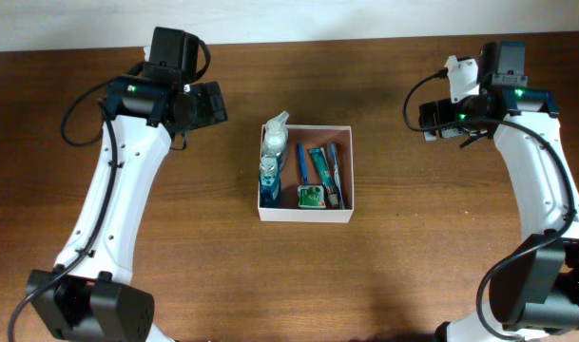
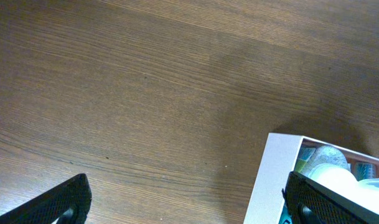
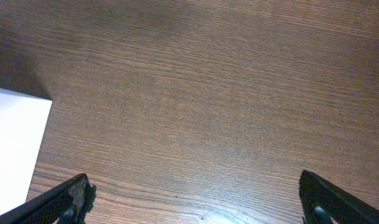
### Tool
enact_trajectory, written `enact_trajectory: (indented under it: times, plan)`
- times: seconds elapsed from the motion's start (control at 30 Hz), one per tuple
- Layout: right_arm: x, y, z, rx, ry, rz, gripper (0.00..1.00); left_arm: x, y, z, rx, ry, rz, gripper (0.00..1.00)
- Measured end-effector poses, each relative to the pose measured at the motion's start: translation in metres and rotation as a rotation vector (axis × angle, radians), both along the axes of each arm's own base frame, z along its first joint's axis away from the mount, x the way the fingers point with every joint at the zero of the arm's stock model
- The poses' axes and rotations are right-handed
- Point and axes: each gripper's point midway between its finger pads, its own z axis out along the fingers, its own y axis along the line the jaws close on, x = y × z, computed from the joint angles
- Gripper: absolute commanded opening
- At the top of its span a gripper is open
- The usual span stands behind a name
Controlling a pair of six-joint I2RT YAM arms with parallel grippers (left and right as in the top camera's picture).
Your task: Pack container
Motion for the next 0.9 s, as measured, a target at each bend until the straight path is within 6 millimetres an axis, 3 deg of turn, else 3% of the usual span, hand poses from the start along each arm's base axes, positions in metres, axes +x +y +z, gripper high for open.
enact_trajectory:
  times: [0.53,0.67,0.73,0.8,0.9]
  plan:
    - [0.0,0.0,0.0,0.0,0.0,0.0,0.98,-0.005,0.001,-0.001,0.002,0.012,0.0,1.0]
    - [0.0,0.0,0.0,0.0,0.0,0.0,0.98,-0.035,0.007,0.003,0.01,0.047,-0.001,0.99]
    - [0.0,0.0,0.0,0.0,0.0,0.0,0.98,-0.063,0.014,0.01,0.014,0.05,0.001,0.99]
    - [0.0,0.0,0.0,0.0,-0.001,0.0,0.98,-0.078,0.018,0.016,0.014,0.026,0.003,0.99]
    - [0.0,0.0,0.0,0.0,-0.001,0.0,0.98,-0.116,0.027,0.012,0.014,-0.009,0.007,0.99]
